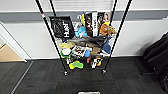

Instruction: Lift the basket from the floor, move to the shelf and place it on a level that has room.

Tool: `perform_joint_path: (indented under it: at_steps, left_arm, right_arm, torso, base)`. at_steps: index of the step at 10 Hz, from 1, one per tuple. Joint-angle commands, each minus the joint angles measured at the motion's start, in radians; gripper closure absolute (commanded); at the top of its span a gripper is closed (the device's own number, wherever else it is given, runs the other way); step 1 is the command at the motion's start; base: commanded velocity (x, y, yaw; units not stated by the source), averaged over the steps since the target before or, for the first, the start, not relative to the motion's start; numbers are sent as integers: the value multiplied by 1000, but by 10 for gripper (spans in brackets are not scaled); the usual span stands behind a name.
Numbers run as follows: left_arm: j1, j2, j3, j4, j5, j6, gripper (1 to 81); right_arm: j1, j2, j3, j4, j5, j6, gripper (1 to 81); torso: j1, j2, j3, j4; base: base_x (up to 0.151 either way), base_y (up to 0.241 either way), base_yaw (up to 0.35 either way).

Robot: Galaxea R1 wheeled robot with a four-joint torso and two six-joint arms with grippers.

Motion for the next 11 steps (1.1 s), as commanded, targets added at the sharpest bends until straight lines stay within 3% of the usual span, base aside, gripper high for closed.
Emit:
perform_joint_path:
  at_steps: [1,2,3,6,11]
  left_arm:
    - [-59,-9,-1,-10,63,-10,10]
    - [-64,-6,-1,-10,63,-10,10]
    - [-66,-2,-3,-10,63,-10,10]
    - [-72,11,-15,-10,64,-10,10]
    - [-95,11,-15,-12,77,-10,10]
  right_arm:
    - [52,-17,-1,13,-61,5,10]
    - [58,-17,0,13,-61,6,10]
    - [64,-17,-1,17,-61,6,10]
    - [79,-17,-2,33,-74,8,10]
    - [130,-17,-12,31,-99,6,10]
  torso:
    - [61,-94,-87,0]
    - [83,-129,-120,0]
    - [107,-166,-61,0]
    - [157,-243,-100,0]
    - [264,-413,-104,0]
  base:
    - [0,0,0]
    - [0,0,0]
    - [0,0,0]
    - [0,0,0]
    - [0,0,0]
